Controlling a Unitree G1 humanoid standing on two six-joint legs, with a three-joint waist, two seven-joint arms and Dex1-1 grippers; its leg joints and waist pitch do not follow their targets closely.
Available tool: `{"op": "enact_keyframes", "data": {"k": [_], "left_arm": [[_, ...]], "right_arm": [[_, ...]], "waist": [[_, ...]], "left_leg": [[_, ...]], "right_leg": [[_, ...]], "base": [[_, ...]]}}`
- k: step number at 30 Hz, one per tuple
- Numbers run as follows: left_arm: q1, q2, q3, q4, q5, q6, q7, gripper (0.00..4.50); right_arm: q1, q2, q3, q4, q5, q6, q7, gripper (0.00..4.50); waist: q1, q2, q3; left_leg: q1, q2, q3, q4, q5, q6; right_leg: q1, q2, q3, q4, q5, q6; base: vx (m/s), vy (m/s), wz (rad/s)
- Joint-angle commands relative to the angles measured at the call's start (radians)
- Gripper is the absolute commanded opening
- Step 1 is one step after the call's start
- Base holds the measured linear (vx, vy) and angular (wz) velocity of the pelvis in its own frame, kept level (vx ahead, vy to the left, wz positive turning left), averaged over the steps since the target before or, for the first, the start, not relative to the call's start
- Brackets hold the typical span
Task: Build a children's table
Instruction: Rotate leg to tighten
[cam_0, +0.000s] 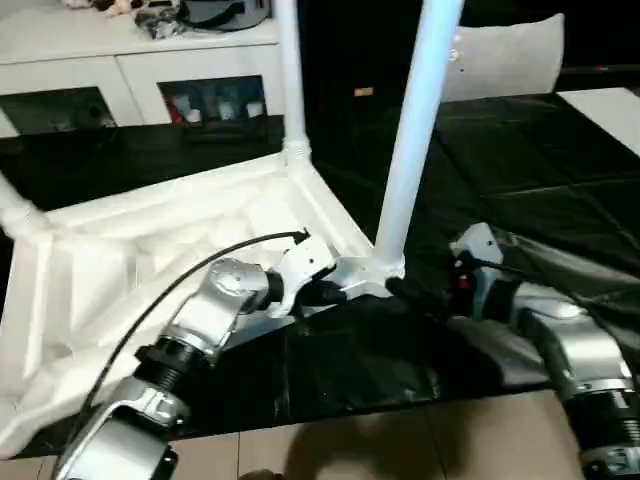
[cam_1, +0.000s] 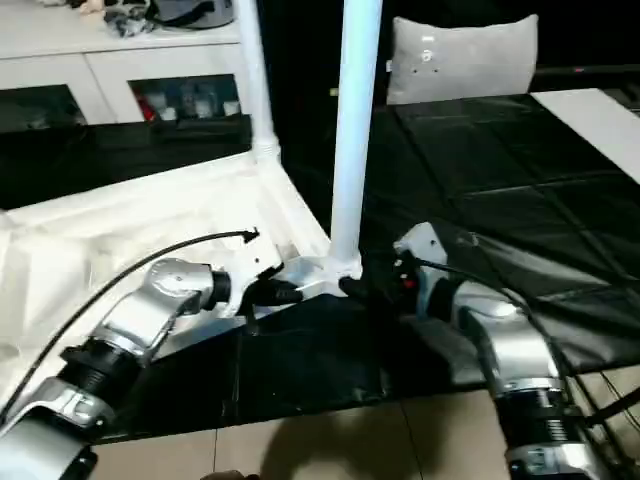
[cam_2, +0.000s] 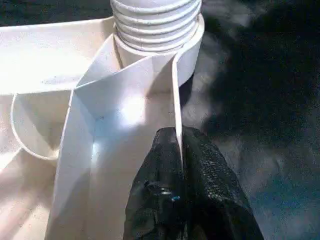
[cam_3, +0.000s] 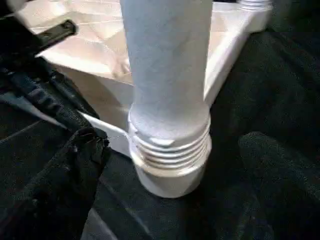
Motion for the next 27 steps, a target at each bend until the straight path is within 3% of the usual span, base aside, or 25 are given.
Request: {"op": "enact_keyframes", "data": {"k": [1,4,7,13,27], "left_arm": [[0.034,0.041,-0.078,0.000,0.024,-0.041,-0.111,0.00],[0.037,0.059,-0.092,-0.011,0.015,-0.055,-0.157,0.00],[0.039,0.084,-0.116,-0.036,0.003,-0.047,-0.236,0.00],[0.036,0.094,-0.120,-0.040,-0.003,-0.054,-0.268,0.00],[0.038,0.083,-0.107,-0.035,-0.010,-0.050,-0.269,0.00]], "right_arm": [[-0.013,-0.026,0.023,-0.020,0.032,-0.014,0.086,4.33],[-0.018,-0.038,0.034,-0.013,0.040,-0.012,0.133,3.97],[-0.033,-0.042,0.057,0.000,0.052,0.001,0.200,3.72],[-0.042,-0.051,0.085,0.003,0.072,0.018,0.267,3.24],[-0.033,-0.053,0.109,0.000,0.085,0.063,0.323,2.13]], "waist": [[0.009,-0.020,-0.069],[0.018,-0.020,-0.065],[0.030,-0.021,-0.061],[0.036,-0.025,-0.059],[0.043,-0.031,-0.062]], "left_leg": [[0.011,0.072,-0.022,-0.046,-0.117,0.128],[0.012,0.076,-0.019,-0.047,-0.141,0.119],[0.017,0.079,-0.021,-0.053,-0.203,0.083],[0.016,0.078,-0.022,-0.054,-0.231,0.054],[0.015,0.076,-0.022,-0.050,-0.204,0.055]], "right_leg": [[0.052,-0.078,0.051,-0.045,-0.086,-0.244],[0.045,-0.078,0.053,-0.048,-0.134,-0.237],[0.042,-0.082,0.056,-0.055,-0.231,-0.222],[0.039,-0.084,0.059,-0.059,-0.298,-0.197],[0.039,-0.083,0.058,-0.053,-0.268,-0.199]], "base": [[0.000,0.000,0.00],[0.000,0.000,0.00],[0.000,0.000,0.00],[0.000,0.000,0.00],[0.000,0.000,0.00]]}}
